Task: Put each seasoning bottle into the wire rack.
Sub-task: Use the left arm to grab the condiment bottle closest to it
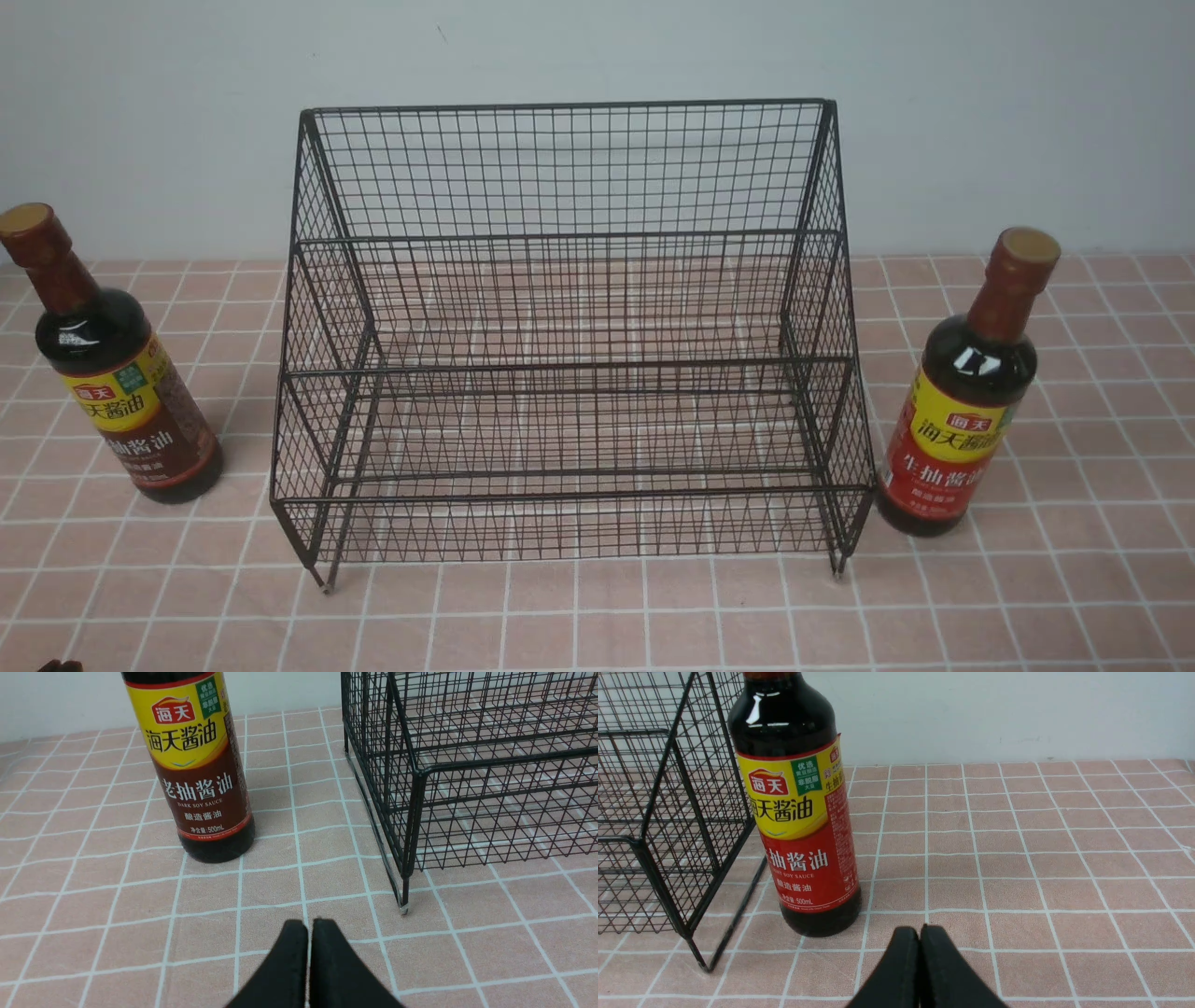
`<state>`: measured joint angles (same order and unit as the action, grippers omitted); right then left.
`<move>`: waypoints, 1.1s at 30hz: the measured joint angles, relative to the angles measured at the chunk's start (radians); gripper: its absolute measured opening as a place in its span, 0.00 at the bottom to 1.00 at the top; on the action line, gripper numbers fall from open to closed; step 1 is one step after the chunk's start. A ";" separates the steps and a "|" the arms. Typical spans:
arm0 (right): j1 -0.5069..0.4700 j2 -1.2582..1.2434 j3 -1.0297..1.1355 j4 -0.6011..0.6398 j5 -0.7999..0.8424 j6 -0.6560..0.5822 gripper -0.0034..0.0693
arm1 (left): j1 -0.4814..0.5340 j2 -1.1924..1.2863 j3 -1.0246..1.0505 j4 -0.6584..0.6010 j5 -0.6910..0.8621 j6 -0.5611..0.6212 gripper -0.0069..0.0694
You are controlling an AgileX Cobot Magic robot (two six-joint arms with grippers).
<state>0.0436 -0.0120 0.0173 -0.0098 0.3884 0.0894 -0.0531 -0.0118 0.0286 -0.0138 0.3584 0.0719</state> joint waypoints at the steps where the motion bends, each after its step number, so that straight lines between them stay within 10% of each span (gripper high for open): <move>1: 0.000 0.000 0.000 0.000 0.000 0.000 0.03 | 0.000 0.000 0.000 0.000 0.000 0.000 0.08; 33: 0.000 0.000 0.000 -0.003 0.000 -0.023 0.03 | 0.000 0.000 0.000 0.100 0.000 0.001 0.08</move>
<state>0.0436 -0.0120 0.0173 -0.0124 0.3884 0.0659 -0.0531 -0.0118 0.0286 0.0865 0.3584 0.0728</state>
